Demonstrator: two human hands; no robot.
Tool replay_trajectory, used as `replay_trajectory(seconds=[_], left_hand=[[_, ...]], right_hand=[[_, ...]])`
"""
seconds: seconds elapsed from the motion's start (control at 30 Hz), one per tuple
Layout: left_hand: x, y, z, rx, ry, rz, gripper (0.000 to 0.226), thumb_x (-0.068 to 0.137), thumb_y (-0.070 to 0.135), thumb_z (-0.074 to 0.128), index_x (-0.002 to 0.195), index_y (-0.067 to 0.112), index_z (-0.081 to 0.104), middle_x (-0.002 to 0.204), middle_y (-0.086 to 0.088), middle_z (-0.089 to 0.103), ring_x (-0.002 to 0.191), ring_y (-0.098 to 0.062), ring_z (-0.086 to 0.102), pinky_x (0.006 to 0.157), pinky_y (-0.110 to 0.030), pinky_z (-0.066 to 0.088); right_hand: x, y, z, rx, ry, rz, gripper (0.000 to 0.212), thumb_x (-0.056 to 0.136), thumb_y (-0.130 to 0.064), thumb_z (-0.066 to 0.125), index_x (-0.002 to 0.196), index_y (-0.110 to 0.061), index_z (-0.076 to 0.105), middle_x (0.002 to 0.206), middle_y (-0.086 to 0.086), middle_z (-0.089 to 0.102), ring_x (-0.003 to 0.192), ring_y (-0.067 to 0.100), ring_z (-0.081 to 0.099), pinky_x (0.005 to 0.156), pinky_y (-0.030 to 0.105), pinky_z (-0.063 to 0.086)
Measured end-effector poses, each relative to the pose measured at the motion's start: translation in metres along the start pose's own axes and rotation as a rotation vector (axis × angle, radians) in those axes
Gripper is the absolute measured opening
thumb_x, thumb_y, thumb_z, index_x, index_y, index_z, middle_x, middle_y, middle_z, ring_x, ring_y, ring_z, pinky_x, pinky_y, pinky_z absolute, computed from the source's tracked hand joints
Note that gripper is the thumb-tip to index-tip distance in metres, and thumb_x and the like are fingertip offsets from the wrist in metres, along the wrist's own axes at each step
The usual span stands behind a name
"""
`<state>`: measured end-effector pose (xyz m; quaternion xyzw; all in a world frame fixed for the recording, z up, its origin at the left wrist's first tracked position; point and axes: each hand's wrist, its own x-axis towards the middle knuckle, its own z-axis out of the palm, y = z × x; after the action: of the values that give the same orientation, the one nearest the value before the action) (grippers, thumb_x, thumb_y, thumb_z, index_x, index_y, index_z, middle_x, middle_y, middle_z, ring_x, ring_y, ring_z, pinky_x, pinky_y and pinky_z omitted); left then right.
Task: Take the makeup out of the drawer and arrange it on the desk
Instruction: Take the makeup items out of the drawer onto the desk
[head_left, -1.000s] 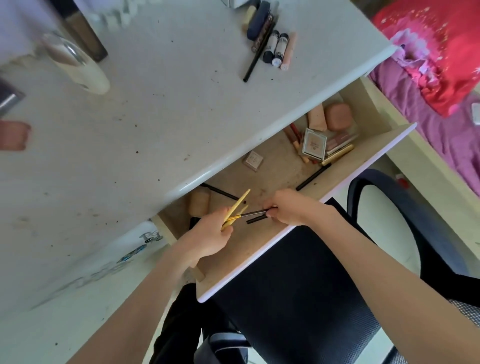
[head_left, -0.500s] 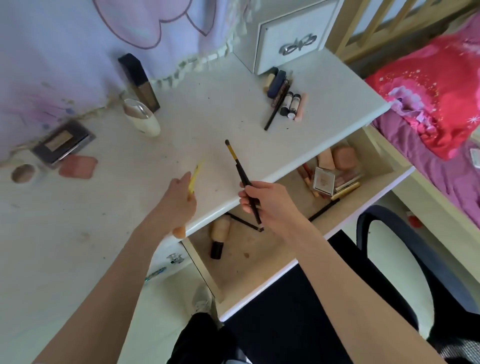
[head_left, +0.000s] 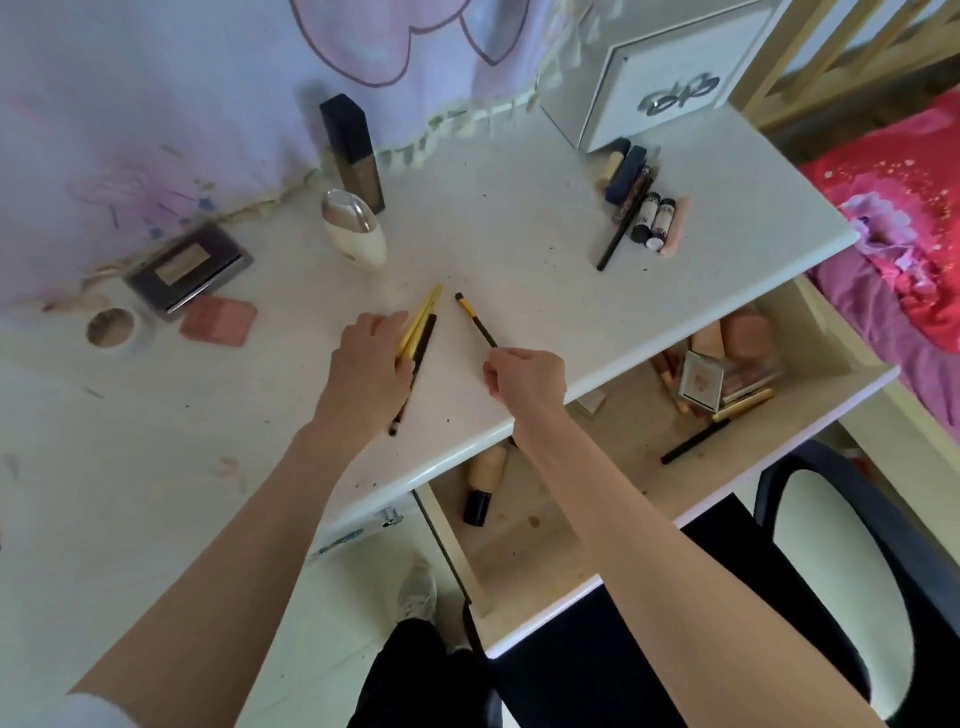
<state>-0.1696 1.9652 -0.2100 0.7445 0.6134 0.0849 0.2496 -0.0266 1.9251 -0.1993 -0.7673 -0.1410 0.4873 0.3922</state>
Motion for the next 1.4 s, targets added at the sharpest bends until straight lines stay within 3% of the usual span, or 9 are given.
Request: replay_trajectory(seconds=[0.13,0.27,0.37,0.6,0.67,0.83,1.03,1.27,1.4], left_hand=[[-0.017,-0.004,0.004,-0.015,0.054,0.031,0.040,0.094,0.015,0.046,0.134,0.013,0.042,0.129,-0.011,0.045,0.111,-0.026,0.044,0.094,-0.037,0.038],[-0.033,0.001,0.003,-0.058,0.115,0.072,0.039,0.093,0.009,0.047,0.132,0.008,0.045,0.130,-0.012,0.045,0.118,-0.026,0.042,0.100,-0.040,0.038],[-0.047,0.013,0.005,-0.039,0.173,0.159,0.036,0.092,0.004,0.048,0.128,0.004,0.049,0.128,-0.014,0.048,0.120,-0.028,0.042,0.100,-0.039,0.038],[-0.105,0.047,0.040,-0.055,0.152,0.456,0.031,0.080,-0.006,0.061,0.111,0.001,0.060,0.102,-0.014,0.060,0.092,-0.025,0.061,0.078,-0.030,0.053],[-0.123,0.054,0.065,-0.050,0.012,0.404,0.031,0.084,0.001,0.060,0.114,0.005,0.059,0.105,-0.011,0.059,0.091,-0.023,0.061,0.075,-0.026,0.052],[-0.127,0.054,0.131,0.071,-0.250,0.052,0.056,0.093,0.017,0.047,0.142,0.008,0.022,0.137,-0.012,0.032,0.121,-0.025,0.038,0.099,-0.033,0.040],[-0.104,0.048,0.169,0.069,-0.197,-0.157,0.086,0.083,0.009,0.061,0.146,0.012,0.003,0.139,-0.015,0.019,0.124,-0.033,0.030,0.099,-0.039,0.037],[-0.075,0.040,0.184,0.090,-0.118,-0.195,0.075,0.089,0.011,0.053,0.146,0.008,0.003,0.141,-0.022,0.021,0.125,-0.039,0.027,0.101,-0.046,0.032],[-0.079,0.037,0.186,0.141,-0.161,-0.132,0.071,0.092,0.015,0.051,0.146,0.004,0.006,0.136,-0.020,0.027,0.120,-0.036,0.034,0.096,-0.039,0.035]], right_hand=[[0.001,0.006,-0.011,-0.135,-0.042,-0.110,0.025,0.088,-0.009,0.049,0.104,-0.002,0.067,0.080,0.006,0.058,0.059,0.012,0.046,0.044,0.006,0.032],[-0.008,0.009,-0.021,-0.063,-0.109,-0.141,0.036,0.094,-0.017,0.050,0.129,-0.012,0.055,0.122,0.003,0.062,0.100,0.012,0.058,0.080,0.014,0.043],[-0.016,0.014,-0.035,-0.025,-0.155,-0.149,0.032,0.095,-0.016,0.049,0.125,-0.011,0.057,0.121,0.004,0.063,0.112,0.017,0.057,0.101,0.029,0.044],[-0.010,0.054,-0.098,-0.169,-0.112,-0.235,0.019,0.095,-0.016,0.047,0.102,-0.017,0.065,0.089,-0.006,0.068,0.091,0.012,0.064,0.092,0.034,0.052],[-0.005,0.074,-0.113,-0.322,-0.117,-0.239,0.018,0.095,-0.019,0.048,0.102,-0.019,0.064,0.094,-0.004,0.068,0.096,0.014,0.063,0.089,0.032,0.051],[0.010,0.113,-0.125,-0.772,-0.257,-0.218,0.031,0.097,-0.022,0.042,0.123,-0.016,0.059,0.118,0.006,0.063,0.107,0.022,0.058,0.085,0.026,0.044],[0.042,0.132,-0.111,-0.917,-0.144,-0.309,0.029,0.097,-0.015,0.040,0.119,-0.006,0.057,0.118,0.013,0.054,0.097,0.028,0.057,0.083,0.038,0.050],[0.067,0.136,-0.078,-1.249,-0.141,-0.408,0.033,0.093,-0.012,0.046,0.125,-0.006,0.044,0.127,0.014,0.047,0.116,0.030,0.044,0.096,0.042,0.039],[0.070,0.139,-0.071,-1.319,-0.174,-0.458,0.035,0.088,0.000,0.046,0.123,-0.003,0.045,0.126,0.015,0.048,0.114,0.031,0.048,0.089,0.039,0.042]])
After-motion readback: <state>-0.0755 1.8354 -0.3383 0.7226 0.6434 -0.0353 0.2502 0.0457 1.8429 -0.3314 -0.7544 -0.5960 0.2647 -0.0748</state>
